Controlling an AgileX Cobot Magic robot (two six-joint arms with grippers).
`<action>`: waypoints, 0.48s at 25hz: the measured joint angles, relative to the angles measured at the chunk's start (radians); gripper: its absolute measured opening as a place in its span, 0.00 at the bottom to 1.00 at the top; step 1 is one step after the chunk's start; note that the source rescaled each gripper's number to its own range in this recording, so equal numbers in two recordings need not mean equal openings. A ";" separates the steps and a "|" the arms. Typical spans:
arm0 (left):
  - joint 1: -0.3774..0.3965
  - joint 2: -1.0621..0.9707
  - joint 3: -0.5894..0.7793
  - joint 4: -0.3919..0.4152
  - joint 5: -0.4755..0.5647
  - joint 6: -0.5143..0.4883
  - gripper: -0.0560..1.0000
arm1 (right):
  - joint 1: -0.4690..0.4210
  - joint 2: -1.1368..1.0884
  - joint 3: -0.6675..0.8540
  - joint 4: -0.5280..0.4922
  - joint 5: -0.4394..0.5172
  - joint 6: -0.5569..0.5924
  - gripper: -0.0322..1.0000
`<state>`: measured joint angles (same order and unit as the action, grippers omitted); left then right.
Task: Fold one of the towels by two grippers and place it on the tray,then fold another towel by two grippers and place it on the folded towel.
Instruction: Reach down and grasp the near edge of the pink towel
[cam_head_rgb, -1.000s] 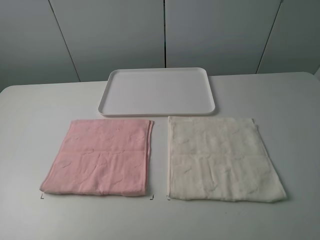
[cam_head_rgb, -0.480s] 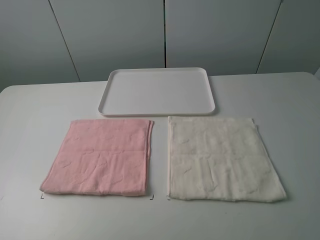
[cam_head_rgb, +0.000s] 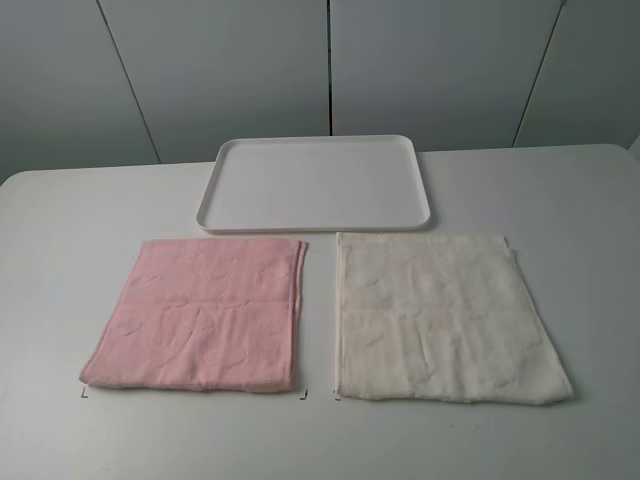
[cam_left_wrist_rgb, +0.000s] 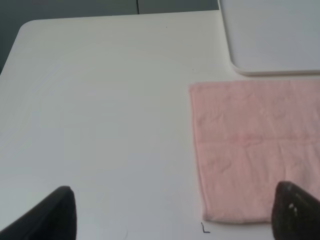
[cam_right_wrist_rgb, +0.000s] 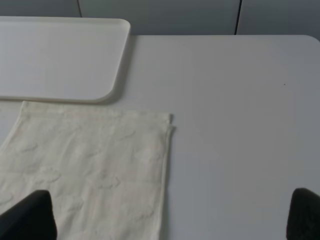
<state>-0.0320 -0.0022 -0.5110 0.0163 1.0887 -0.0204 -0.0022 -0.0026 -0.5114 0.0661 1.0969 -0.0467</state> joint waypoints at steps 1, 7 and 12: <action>0.000 0.000 0.000 0.000 0.000 0.000 1.00 | 0.000 0.000 0.000 0.000 0.000 0.000 1.00; 0.000 0.000 0.000 0.000 0.000 0.000 1.00 | 0.000 0.000 0.000 0.000 0.000 0.000 1.00; 0.000 0.000 0.000 0.000 0.000 0.000 1.00 | 0.000 0.000 0.000 0.000 0.000 0.000 1.00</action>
<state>-0.0320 -0.0022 -0.5110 0.0163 1.0887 -0.0204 -0.0022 -0.0026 -0.5114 0.0661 1.0969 -0.0467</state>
